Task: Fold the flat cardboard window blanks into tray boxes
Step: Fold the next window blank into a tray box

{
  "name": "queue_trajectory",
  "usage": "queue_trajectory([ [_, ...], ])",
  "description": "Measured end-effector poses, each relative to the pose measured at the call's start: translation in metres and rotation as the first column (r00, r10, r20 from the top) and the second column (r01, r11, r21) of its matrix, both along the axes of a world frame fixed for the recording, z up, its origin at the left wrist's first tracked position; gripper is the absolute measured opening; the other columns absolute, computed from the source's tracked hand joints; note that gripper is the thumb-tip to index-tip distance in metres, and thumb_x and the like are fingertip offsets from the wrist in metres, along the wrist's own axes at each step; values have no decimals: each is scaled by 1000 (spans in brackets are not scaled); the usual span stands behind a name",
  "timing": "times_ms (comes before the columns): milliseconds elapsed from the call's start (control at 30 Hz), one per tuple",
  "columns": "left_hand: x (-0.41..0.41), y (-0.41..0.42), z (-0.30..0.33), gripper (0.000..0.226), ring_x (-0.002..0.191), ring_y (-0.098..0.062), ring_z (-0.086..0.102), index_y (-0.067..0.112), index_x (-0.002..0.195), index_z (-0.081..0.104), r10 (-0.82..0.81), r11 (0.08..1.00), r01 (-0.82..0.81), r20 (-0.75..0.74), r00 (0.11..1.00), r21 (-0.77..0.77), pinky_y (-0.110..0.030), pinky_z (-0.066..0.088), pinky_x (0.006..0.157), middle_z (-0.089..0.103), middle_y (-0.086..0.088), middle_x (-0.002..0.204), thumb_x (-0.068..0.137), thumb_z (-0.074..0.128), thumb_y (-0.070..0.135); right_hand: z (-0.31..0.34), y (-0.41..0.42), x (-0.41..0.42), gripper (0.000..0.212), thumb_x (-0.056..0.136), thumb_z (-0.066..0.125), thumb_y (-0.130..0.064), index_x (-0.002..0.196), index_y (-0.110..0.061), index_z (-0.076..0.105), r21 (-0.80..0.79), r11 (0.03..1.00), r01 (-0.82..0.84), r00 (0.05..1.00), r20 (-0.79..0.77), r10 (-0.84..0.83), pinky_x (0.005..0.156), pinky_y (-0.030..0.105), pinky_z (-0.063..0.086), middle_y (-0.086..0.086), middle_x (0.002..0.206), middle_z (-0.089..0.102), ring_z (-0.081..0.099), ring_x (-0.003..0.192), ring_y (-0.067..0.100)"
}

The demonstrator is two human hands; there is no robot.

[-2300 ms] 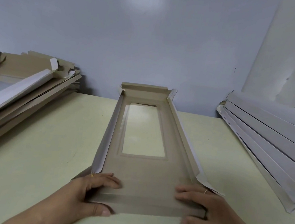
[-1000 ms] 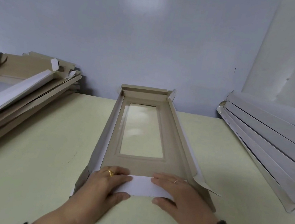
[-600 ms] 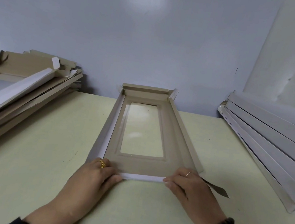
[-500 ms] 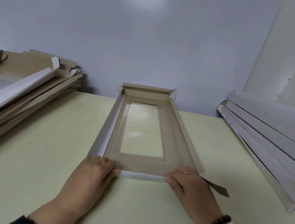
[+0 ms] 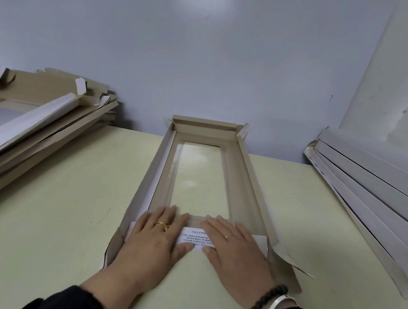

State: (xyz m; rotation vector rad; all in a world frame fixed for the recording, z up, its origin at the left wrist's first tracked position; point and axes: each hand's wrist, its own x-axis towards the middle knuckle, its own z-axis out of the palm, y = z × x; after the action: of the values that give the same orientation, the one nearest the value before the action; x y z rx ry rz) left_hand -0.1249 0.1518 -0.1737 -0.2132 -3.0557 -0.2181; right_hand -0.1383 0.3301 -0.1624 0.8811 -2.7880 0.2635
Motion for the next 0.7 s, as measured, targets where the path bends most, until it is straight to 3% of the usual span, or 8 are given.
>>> queue_trajectory([
  [67, -1, -2, -1, 59, 142, -8, -12, 37, 147, 1, -5, 1000, 5, 37, 999, 0, -30, -9, 113, -7, 10, 157, 94, 14, 58, -7, 2, -5, 50, 100, 23, -39, 148, -25, 15, -6, 1000, 8, 994, 108, -7, 114, 26, -3, -14, 155, 8, 2, 141, 1],
  [167, -1, -8, -2, 59, 142, -9, -14, 36, 147, -2, 0, 1000, 1, 73, 997, -13, -30, -9, 114, -11, 13, 155, 94, 12, 57, -11, 12, -9, 52, 100, 19, -41, 148, -28, 6, 23, 997, 79, 981, 173, -82, 112, 23, -7, -17, 155, -4, -7, 140, -2],
  [367, 1, -11, -2, 57, 143, -7, -9, 37, 147, 4, -9, 999, 8, 21, 1000, 51, -27, -7, 114, -5, 15, 156, 95, 16, 57, -9, 28, -10, 51, 100, 22, -40, 148, -25, 9, 29, 990, 140, 973, 182, -143, 111, 20, -6, -14, 155, -1, -3, 140, -2],
  [467, 5, -15, 2, 48, 139, -3, 13, 39, 140, 26, -42, 995, 51, -97, 994, 86, -21, 6, 110, 21, 15, 152, 95, 25, 55, -7, 29, -8, 50, 97, 36, -42, 143, -26, 27, -79, 986, 150, 985, 99, -142, 109, 16, 6, -11, 151, 25, 17, 138, 2],
  [500, 6, -16, 5, 45, 135, -3, 23, 40, 136, 34, -60, 993, 74, -145, 988, 93, -19, 11, 106, 32, 17, 146, 95, 26, 56, -4, 29, -5, 45, 93, 46, -42, 135, -27, 40, -140, 977, 161, 987, 47, -155, 103, 17, 21, -8, 141, 42, 33, 132, 7],
  [567, 12, -16, 13, 53, 119, -4, 43, 40, 122, 49, -75, 986, 106, -222, 972, 128, -17, 24, 98, 52, 20, 126, 89, 15, 63, 2, 28, 0, 33, 76, 71, -38, 104, -23, 61, -189, 972, 142, 982, -99, -163, 73, 18, 42, -8, 99, 66, 61, 94, 13],
  [633, 18, -15, 19, 68, 98, -10, 55, 32, 102, 62, -80, 976, 128, -259, 963, 178, -21, 36, 88, 64, 15, 97, 82, 4, 63, 4, 27, 5, 36, 53, 87, -33, 78, -21, 64, -168, 979, 118, 969, -198, -151, 49, 14, 38, -8, 65, 64, 61, 60, 10],
  [700, 23, -15, 21, 69, 81, -17, 57, 27, 83, 63, -62, 967, 126, -275, 959, 221, -28, 42, 73, 60, 9, 75, 79, 5, 63, 4, 23, 8, 37, 44, 90, -30, 68, -21, 63, -144, 983, 115, 961, -236, -147, 43, 14, 35, -7, 53, 59, 57, 49, 9],
])
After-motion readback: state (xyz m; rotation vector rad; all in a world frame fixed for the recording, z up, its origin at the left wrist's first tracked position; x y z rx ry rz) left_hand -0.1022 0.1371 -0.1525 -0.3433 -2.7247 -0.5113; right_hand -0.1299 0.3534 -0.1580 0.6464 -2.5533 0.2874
